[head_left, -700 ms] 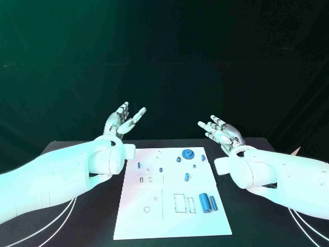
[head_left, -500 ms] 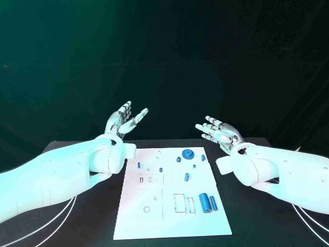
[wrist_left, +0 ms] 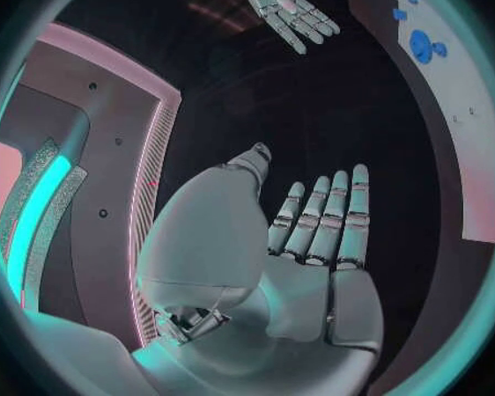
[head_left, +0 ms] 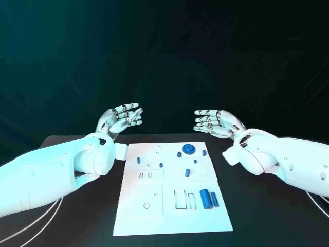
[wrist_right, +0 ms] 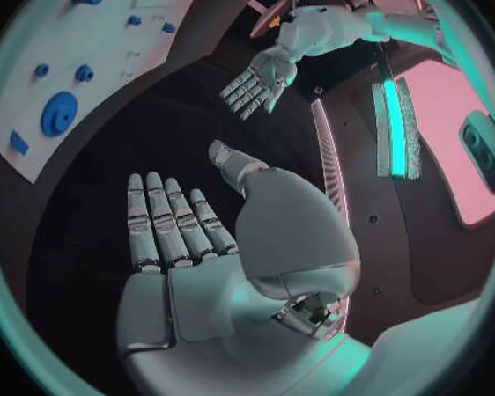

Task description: Assemble the parts on the task board

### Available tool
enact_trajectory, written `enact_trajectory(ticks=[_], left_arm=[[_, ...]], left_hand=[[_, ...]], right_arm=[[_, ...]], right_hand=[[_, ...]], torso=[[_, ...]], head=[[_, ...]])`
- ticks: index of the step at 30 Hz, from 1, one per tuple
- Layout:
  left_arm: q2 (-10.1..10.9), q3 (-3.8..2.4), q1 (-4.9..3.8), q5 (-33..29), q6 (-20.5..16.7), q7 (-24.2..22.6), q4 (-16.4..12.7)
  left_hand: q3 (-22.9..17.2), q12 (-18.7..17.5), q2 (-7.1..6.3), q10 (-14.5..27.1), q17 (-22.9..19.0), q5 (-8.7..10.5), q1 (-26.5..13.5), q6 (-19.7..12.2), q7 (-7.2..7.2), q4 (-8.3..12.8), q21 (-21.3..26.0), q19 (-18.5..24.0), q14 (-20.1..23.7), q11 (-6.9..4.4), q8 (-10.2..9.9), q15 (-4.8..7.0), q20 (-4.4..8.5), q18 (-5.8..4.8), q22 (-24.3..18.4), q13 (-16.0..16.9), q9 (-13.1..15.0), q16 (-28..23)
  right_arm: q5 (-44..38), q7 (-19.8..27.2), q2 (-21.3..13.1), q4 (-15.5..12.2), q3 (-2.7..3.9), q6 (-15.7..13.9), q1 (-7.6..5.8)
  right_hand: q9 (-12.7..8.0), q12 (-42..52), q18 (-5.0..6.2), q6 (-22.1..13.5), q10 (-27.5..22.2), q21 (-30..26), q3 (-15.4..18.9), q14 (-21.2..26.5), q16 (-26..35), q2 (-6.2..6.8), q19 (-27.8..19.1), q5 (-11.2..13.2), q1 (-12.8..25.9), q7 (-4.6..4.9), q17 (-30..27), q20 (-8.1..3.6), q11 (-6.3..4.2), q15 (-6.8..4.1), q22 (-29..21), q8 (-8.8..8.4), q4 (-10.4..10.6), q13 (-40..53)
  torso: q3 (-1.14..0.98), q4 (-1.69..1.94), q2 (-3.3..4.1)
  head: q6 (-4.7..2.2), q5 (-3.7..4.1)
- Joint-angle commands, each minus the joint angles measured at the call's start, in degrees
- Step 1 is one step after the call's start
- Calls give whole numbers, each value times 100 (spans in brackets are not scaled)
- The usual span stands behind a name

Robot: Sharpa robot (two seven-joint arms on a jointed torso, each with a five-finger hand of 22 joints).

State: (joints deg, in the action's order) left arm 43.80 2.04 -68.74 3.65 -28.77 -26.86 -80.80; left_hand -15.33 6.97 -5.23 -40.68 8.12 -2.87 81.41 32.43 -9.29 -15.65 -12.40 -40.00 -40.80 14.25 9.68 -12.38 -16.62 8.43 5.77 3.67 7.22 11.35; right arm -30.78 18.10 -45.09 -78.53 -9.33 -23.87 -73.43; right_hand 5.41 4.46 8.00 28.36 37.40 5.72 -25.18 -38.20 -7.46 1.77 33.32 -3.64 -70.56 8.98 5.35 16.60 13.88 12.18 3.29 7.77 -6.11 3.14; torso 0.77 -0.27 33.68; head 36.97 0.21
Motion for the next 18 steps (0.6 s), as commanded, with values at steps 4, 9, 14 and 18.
enact_trajectory(ticks=[4, 9, 14, 18], left_arm=[[187, -16, -64, 194, 273, -35, -274], [376, -39, -114, 275, 387, 2, -559], [628, -64, -161, 311, 552, 46, -971], [769, -89, -175, 318, 648, 73, -1206]], left_hand=[[-151, 27, -48, -828, 238, -19, 190, 941, -620, 108, -294, -738, -690, -145, 331, 189, 54, 213, 40, 16, 195, 237], [-241, -41, -109, -1048, 428, -23, 287, 1092, -570, 204, -487, -1118, -1004, -213, 384, 294, 160, 215, 86, 19, 223, 368], [-281, -86, -154, -1124, 518, -23, 338, 1119, -555, 269, -566, -1242, -1079, -233, 391, 325, 205, 213, 106, 19, 227, 407], [-295, -135, -175, -1145, 587, -22, 332, 1118, -554, 289, -653, -1359, -1124, -239, 385, 344, 237, 210, 136, 15, 225, 440]], right_arm=[[-1911, -306, 75, 134, 10, 79, -129], [-2825, -612, 163, 222, 12, 248, -231], [-4063, -1094, 302, 291, 16, 464, -304], [-4662, -1346, 380, 333, 17, 555, -322]], right_hand=[[263, -30, 266, 1923, 1806, 324, -204, -1735, -277, 287, 2051, -17, -330, 448, 138, -171, -291, -337, 76, 432, -135, 52], [286, -32, 266, 2184, 2142, 485, -241, -2277, -435, 400, 2595, 9, -356, 342, 273, -368, -416, -520, 121, 467, -110, 74], [371, -43, 246, 2465, 2560, 1013, -163, -3189, -844, 557, 3429, -31, -411, 190, 692, -734, -612, -843, 368, 520, -123, 113], [469, -62, 241, 2625, 2781, 1576, -88, -3875, -1345, 665, 3955, -91, -413, 75, 1197, -989, -760, -1065, 694, 539, -113, 160]], torso=[[6, 67, 173], [15, 123, 301], [27, 187, 449], [44, 250, 557]], head=[[-18, 53], [-49, 99], [-74, 165], [-95, 231]])
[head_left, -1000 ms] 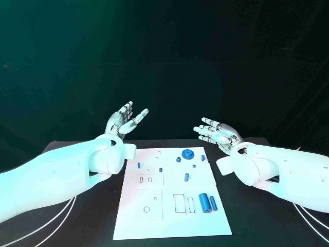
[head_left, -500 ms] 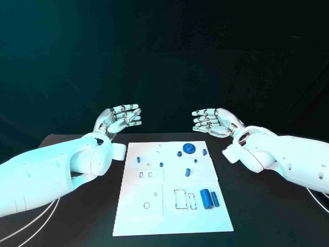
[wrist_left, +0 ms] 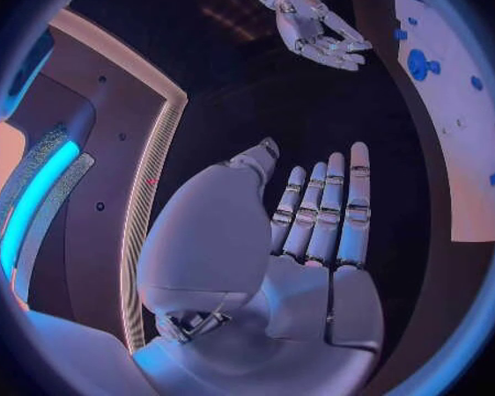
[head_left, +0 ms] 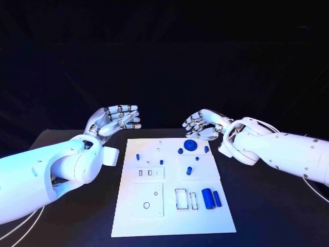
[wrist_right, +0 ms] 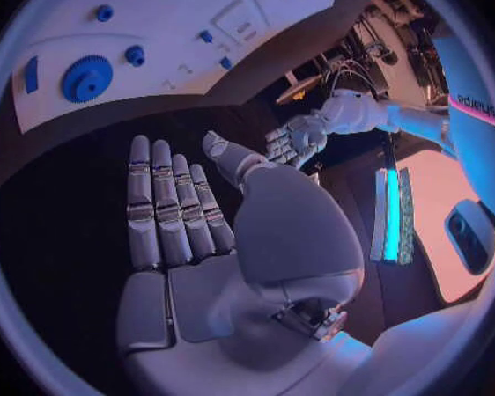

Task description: Assemble the parts on the task board

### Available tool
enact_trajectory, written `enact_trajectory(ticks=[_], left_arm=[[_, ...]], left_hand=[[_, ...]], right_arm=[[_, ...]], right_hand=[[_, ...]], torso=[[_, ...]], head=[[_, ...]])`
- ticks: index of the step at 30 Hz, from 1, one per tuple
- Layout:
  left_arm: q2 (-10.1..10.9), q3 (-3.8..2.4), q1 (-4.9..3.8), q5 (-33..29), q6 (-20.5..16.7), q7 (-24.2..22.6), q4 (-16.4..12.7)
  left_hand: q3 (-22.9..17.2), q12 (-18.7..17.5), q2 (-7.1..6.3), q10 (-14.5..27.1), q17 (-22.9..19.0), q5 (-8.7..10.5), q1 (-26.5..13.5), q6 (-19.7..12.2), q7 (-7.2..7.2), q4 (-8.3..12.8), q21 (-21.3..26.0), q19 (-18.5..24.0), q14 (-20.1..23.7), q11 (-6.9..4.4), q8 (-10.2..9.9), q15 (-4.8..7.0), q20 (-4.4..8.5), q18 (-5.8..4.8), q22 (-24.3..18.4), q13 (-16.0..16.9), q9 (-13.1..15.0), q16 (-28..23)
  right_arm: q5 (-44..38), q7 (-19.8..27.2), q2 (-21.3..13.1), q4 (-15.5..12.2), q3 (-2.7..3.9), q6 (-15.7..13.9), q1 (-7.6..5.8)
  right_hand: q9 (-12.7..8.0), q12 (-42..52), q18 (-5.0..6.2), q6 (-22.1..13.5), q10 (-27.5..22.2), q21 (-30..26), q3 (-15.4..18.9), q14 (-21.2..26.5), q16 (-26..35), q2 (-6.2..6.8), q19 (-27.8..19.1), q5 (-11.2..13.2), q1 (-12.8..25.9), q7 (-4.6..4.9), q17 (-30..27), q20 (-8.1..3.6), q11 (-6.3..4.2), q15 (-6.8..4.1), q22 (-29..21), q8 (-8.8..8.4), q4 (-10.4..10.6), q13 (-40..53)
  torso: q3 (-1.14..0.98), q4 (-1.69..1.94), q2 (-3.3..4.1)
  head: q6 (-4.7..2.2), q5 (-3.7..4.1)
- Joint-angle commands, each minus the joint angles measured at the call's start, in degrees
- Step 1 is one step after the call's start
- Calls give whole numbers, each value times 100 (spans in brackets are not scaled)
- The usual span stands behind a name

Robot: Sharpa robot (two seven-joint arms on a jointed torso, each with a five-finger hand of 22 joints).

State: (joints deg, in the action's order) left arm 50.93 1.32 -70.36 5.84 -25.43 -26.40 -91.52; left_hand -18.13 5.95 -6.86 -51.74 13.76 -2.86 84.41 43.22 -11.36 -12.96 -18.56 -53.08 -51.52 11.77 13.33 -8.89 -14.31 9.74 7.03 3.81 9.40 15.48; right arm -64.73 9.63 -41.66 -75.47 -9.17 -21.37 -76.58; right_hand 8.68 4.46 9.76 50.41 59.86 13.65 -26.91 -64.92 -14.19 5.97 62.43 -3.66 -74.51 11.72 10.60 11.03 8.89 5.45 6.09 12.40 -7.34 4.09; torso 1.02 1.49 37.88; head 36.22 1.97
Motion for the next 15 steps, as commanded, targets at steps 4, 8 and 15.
enact_trajectory(ticks=[4, 8, 15], left_arm=[[209, -61, -31, 103, 404, 64, -377], [307, -92, -68, 92, 441, 90, -528], [416, -113, -146, 51, 461, 105, -666]], left_hand=[[-15, -57, -21, -43, 57, -23, 19, 34, -347, 23, -80, -103, -70, 8, 15, 3, 21, 77, 27, 1, 6, 43], [-10, -69, -28, -43, 71, -22, 6, 30, -348, 19, -97, -121, -69, 8, 11, 4, 26, 75, 33, 0, 5, 45], [-8, -75, -31, -41, 77, -22, -3, 27, -350, 16, -103, -127, -65, 9, 9, 3, 27, 74, 36, 0, 5, 44]], right_arm=[[-1838, -762, 135, 110, 2, 398, -16], [-2146, -921, 197, 173, 2, 498, -19], [-2409, -1089, 248, 195, 3, 701, -20]], right_hand=[[244, -79, 53, 428, 587, 1311, 0, -1641, -1267, 379, 1359, -199, 90, -267, 1326, -577, -347, -516, 765, 18, 78, 135], [434, -67, 39, 407, 507, 1857, -213, -1762, -2033, 523, 1442, -262, 203, -308, 2162, -646, -379, -543, 1208, -19, 184, 272], [731, -56, -274, 351, 307, 4207, -286, -1893, -3693, 618, 1762, -267, 259, -322, 3735, -632, -371, -531, 3934, -42, 341, 429]], torso=[[41, 132, 229], [57, 188, 311], [67, 232, 415]], head=[[-13, 112], [-4, 139], [-27, 181]])
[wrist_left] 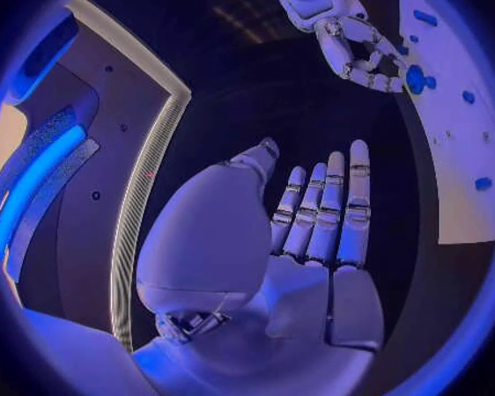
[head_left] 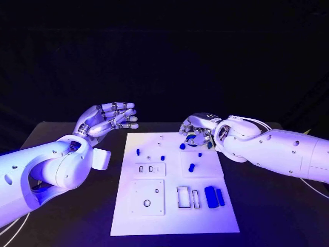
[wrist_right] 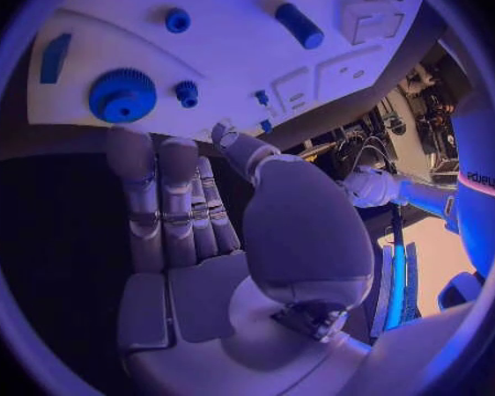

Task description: Assemble the parts on the task board

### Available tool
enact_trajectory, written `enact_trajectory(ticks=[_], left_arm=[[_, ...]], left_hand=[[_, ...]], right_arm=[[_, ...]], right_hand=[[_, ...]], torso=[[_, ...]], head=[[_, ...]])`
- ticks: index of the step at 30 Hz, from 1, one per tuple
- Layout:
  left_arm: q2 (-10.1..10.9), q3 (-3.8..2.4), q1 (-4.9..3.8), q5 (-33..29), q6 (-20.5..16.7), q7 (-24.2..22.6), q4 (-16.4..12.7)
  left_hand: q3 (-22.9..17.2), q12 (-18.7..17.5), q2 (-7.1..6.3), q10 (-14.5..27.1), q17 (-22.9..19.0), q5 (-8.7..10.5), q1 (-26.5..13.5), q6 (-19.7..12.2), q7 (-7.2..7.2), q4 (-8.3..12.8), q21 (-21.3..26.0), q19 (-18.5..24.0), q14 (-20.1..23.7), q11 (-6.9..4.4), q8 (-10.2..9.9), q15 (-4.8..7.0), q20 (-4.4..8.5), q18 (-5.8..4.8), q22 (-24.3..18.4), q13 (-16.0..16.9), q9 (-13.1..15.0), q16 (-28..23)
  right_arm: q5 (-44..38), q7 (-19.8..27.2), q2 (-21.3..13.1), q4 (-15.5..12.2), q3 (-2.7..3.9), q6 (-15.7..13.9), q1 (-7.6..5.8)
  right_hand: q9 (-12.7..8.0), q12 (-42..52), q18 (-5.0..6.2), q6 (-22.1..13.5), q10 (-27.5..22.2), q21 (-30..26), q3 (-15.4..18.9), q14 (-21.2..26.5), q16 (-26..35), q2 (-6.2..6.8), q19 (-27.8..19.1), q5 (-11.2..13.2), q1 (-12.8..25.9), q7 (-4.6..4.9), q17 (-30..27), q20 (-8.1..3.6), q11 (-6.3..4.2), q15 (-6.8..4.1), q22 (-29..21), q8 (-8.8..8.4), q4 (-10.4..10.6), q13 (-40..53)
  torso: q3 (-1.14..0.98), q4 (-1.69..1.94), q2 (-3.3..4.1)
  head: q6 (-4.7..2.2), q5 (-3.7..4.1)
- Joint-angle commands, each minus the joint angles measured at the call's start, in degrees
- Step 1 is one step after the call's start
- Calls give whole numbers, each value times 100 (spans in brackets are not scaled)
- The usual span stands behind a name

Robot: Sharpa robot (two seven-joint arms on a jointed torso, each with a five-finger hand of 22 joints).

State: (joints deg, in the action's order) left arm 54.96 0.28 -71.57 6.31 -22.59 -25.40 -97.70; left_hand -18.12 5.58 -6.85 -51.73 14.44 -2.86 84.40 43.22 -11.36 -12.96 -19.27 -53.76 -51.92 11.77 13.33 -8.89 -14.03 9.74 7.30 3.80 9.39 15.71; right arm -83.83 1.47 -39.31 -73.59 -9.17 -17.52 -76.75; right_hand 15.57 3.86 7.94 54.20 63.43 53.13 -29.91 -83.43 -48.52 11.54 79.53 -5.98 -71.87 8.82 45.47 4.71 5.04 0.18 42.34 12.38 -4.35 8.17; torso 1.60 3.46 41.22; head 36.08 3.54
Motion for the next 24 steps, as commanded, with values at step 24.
enact_trajectory(ticks=[24], left_arm=[[134, -22, -123, -78, 204, 33, -170]], left_hand=[[3, -65, -35, -32, 32, -23, -42, 15, -367, -5, -50, -70, 0, 20, 0, -3, 2, 67, 14, -2, 3, 15]], right_arm=[[-703, -498, 84, 68, 2, 688, 3]], right_hand=[[361, 38, -330, -52, -142, 1938, 51, -161, -1757, -16, 241, -29, -49, -54, 1566, 94, 15, 2, 2349, -80, 267, 197]], torso=[[6, 93, 232]], head=[[-33, 60]])
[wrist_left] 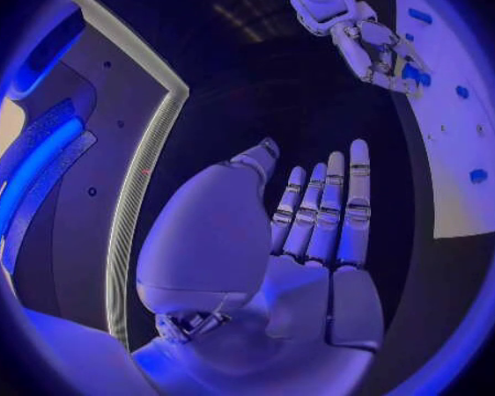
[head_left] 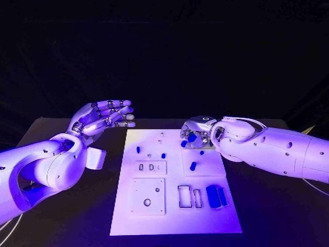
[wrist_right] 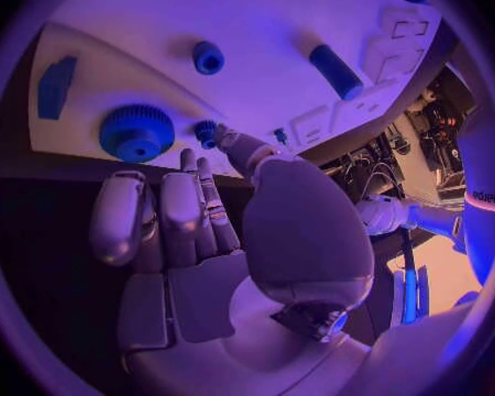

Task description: Assemble the parts on the task board

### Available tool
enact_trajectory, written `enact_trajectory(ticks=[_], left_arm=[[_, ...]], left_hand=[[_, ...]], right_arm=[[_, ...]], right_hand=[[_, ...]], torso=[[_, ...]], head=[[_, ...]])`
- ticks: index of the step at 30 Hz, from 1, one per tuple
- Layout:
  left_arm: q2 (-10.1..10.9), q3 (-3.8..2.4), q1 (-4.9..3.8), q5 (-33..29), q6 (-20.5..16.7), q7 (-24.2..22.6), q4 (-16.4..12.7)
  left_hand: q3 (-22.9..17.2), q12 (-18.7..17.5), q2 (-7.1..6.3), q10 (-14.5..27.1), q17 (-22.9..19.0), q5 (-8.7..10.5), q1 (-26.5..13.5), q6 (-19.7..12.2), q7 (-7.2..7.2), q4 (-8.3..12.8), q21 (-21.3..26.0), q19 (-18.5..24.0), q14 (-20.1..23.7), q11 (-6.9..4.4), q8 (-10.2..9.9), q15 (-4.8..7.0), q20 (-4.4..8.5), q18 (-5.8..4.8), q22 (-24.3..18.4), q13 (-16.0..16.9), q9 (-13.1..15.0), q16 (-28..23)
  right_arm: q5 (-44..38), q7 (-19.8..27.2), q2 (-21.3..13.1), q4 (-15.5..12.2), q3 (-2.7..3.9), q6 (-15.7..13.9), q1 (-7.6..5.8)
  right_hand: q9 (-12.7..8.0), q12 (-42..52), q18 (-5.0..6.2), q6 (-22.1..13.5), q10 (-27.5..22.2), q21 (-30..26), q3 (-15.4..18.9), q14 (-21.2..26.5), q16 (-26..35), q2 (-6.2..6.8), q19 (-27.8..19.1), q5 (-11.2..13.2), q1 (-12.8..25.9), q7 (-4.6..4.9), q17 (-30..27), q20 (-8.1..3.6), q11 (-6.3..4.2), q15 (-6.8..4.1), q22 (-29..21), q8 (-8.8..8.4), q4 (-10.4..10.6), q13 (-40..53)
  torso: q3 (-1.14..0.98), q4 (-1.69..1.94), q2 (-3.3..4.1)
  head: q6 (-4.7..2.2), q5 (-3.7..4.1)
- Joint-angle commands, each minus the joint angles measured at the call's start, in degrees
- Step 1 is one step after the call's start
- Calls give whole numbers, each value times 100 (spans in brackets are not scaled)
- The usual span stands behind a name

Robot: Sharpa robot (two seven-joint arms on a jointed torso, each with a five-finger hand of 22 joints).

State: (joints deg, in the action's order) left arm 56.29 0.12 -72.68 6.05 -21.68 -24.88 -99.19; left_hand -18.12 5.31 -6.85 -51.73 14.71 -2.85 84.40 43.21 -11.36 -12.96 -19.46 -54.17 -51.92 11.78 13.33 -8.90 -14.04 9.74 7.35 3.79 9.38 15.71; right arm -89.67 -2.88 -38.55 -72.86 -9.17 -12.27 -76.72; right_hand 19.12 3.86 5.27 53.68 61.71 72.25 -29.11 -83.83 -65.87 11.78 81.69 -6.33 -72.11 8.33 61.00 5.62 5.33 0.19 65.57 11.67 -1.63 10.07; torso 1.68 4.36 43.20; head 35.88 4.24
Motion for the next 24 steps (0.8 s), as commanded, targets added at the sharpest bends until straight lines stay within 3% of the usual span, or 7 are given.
enact_trajectory(ticks=[1, 18, 24], left_arm=[[4, -6, -13, -55, 114, -17, -21], [38, -6, -49, -64, 150, 10, -57], [47, -6, -56, -64, 156, 28, -59]], left_hand=[[3, -39, -35, -32, 6, -24, -42, 15, -367, -5, -31, -29, -1, 19, 0, -2, 2, 67, 9, -1, 4, 15], [-3, -49, -22, -27, 16, -24, -48, 10, -372, -10, -37, -32, 6, 23, -4, -4, 3, 66, 10, -1, 3, 15], [-5, -53, -17, -26, 19, -24, -49, 8, -373, -11, -39, -33, 8, 24, -5, -5, 3, 65, 11, -1, 3, 15]], right_arm=[[-118, -68, 11, -7, 2, 165, 1], [-115, -125, 61, 43, 1, 197, 4], [-111, -107, 69, 23, 1, 62, 4]], right_hand=[[26, 58, -81, 29, 93, 116, -83, -139, -112, -63, 49, -2, -20, -3, 96, 5, -16, -7, 141, 0, 15, 20], [151, 38, -111, 225, 242, 323, -407, -144, -314, -140, 58, -22, 15, 16, 235, 18, -11, 6, 405, 76, 93, 21], [196, 52, -118, 294, 321, 375, -464, -151, -376, -158, 64, -18, 51, -1, 281, 22, -27, -5, 472, 112, 130, 27]], torso=[[-4, 1, 40], [-11, 55, 121], [-19, 39, 131]], head=[[-17, -13], [-18, 9], [-28, 11]])
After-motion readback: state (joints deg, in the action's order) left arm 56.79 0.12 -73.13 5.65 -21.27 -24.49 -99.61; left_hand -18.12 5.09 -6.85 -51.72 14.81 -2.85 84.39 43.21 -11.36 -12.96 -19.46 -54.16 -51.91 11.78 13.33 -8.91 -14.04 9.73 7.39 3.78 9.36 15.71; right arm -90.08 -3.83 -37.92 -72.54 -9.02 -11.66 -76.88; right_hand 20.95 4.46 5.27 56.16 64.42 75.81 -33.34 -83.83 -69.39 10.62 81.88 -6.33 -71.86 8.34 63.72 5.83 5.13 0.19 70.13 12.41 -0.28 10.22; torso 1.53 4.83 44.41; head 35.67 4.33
